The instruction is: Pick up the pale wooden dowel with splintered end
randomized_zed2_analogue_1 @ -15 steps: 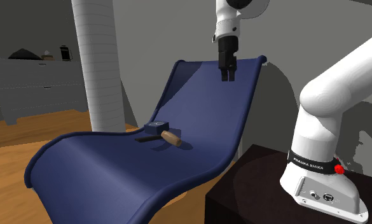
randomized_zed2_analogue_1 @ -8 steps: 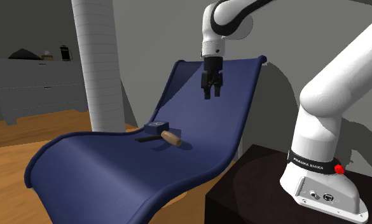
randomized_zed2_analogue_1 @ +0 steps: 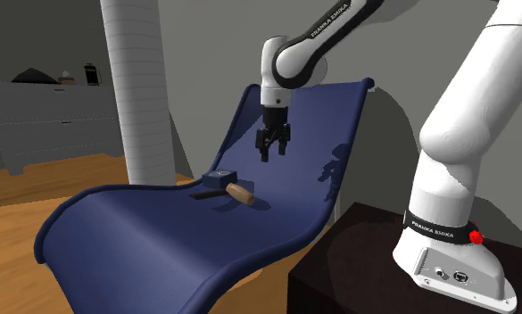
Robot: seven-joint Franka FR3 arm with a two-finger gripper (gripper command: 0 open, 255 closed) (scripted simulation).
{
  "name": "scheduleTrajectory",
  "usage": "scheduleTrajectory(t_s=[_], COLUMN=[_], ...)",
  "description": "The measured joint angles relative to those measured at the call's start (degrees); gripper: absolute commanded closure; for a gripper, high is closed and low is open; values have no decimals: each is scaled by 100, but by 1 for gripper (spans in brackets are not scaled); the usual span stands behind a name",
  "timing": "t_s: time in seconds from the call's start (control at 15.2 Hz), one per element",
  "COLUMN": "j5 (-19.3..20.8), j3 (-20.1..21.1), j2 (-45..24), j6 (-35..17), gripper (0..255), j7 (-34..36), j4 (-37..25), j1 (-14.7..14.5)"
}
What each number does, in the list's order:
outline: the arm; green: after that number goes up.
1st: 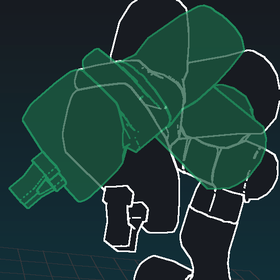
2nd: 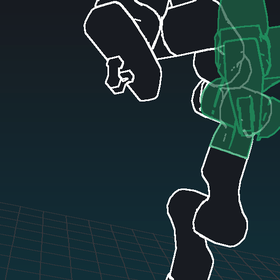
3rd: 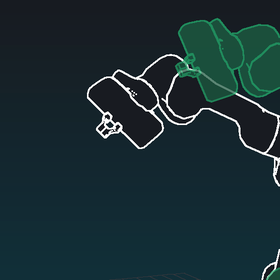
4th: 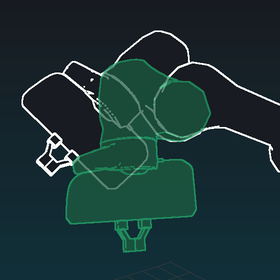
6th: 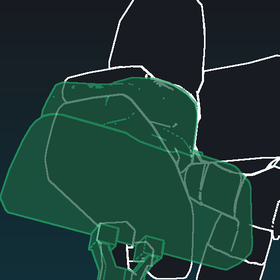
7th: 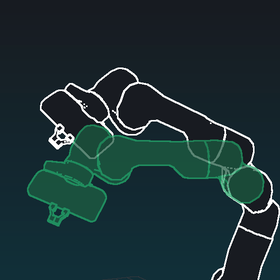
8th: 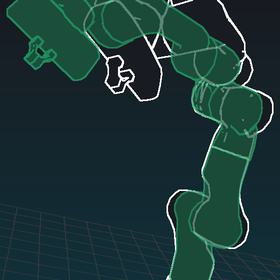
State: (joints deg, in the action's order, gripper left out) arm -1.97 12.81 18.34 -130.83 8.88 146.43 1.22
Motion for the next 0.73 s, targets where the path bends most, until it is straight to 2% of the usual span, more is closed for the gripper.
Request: scheduleTrajectory(t_s=[0.33, 0.73], j5=[674, 1965], j3=[290, 280], j2=[-1203, -2588], j6=[-980, -1707], gripper=[0, 0], j7=[838, 2155], j4=[-425, -1198], j1=[209, 219])
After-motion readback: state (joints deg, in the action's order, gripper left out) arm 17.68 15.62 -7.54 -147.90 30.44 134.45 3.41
